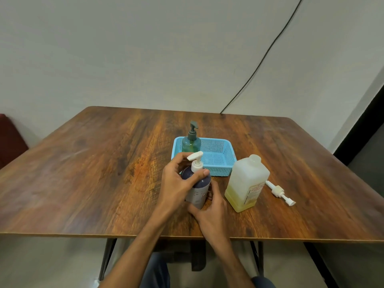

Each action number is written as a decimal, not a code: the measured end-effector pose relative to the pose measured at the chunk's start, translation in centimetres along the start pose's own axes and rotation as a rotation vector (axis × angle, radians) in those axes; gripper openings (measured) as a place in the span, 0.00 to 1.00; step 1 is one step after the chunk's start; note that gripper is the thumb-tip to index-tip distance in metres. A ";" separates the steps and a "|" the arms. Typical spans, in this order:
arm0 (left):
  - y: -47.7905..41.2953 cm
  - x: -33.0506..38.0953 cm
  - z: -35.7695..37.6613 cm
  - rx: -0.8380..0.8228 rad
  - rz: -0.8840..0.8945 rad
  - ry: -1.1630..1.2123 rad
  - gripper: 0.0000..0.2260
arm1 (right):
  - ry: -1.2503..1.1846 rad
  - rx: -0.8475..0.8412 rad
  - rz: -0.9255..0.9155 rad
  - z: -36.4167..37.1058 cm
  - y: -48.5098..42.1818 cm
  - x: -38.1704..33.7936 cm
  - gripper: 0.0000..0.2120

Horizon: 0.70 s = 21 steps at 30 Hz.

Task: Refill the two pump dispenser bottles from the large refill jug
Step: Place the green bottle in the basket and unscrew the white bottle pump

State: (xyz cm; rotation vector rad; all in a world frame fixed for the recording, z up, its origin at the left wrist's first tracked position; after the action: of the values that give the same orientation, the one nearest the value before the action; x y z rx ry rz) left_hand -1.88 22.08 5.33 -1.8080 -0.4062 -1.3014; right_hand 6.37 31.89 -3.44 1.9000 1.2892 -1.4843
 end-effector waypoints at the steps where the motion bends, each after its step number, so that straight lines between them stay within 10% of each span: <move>1: 0.1 -0.2 0.2 -0.016 -0.009 0.027 0.22 | 0.006 -0.004 0.000 0.0 0.0 0.0 0.43; 21: 0.7 -0.4 0.0 -0.056 0.007 0.049 0.13 | -0.021 -0.009 0.008 0.1 -0.1 -0.1 0.43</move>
State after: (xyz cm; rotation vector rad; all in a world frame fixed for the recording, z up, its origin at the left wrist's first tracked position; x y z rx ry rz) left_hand -1.56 21.77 4.62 -1.8177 -0.3396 -1.3620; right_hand 6.28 31.82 -3.36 1.8767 1.2752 -1.4877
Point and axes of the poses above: each hand's wrist, its own y-axis away from the middle knuckle, its own z-axis out of the palm, x = y × z, the point moved 5 cm from there along -y, towards the middle knuckle, and after that the axes turned 10 degrees about -x, right-handed, at the moved point
